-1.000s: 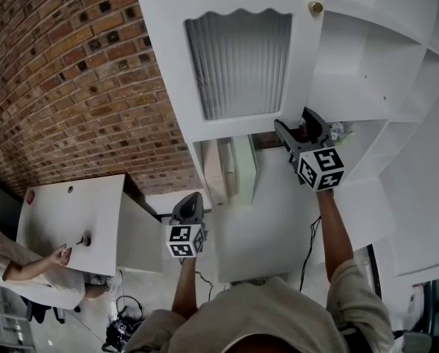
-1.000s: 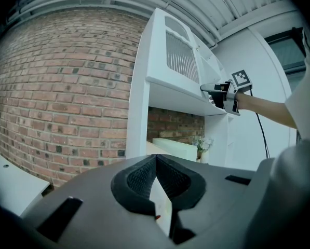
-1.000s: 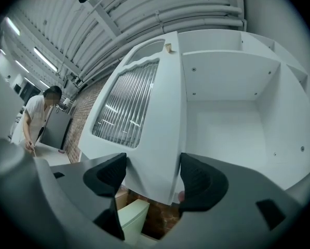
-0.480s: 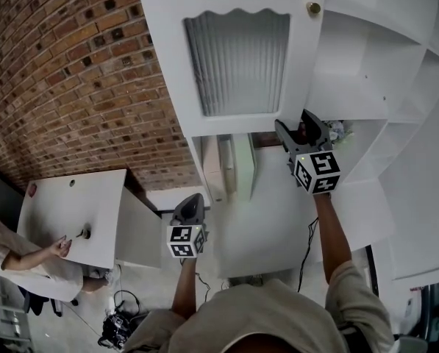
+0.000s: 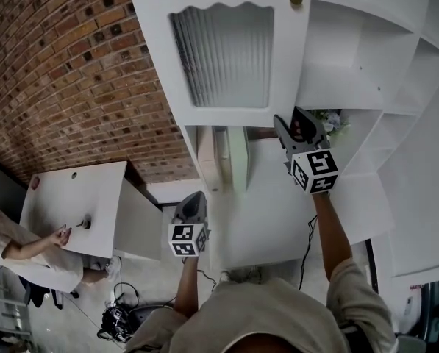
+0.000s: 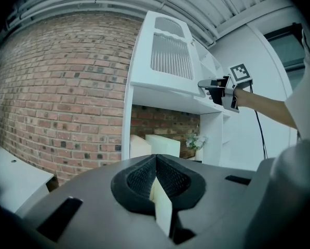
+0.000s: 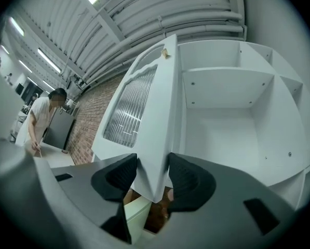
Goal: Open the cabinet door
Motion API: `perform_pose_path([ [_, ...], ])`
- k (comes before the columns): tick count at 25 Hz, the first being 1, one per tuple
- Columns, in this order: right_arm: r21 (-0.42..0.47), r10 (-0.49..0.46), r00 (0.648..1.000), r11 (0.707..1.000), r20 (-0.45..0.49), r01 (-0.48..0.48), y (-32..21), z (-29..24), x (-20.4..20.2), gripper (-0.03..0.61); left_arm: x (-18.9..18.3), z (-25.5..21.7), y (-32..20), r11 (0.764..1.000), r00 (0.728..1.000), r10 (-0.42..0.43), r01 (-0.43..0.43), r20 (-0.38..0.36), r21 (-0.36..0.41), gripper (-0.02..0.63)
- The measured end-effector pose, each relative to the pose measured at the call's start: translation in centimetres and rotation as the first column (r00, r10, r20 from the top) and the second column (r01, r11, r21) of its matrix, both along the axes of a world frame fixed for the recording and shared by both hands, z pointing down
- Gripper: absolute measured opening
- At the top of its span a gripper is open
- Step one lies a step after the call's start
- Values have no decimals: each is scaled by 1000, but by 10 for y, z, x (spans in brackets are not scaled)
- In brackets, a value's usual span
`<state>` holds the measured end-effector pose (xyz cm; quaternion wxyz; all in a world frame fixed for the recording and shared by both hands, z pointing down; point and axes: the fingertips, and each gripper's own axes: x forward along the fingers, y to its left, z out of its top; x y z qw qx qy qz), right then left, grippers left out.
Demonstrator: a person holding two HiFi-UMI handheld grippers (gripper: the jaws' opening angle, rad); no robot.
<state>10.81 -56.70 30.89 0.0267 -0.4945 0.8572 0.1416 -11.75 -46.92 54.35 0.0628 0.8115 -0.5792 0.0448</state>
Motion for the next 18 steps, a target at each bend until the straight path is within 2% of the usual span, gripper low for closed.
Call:
perform_pose_path([
  [13,6,51,998,999,26,-52,50,1,-6,163,-22,4,48,1000,1000,8,-8,3,9,28],
  [18,11,79,997,997,8,-79,71,1,-12,153,-38,7,75,1000,1000,9,-9,2,3,28],
])
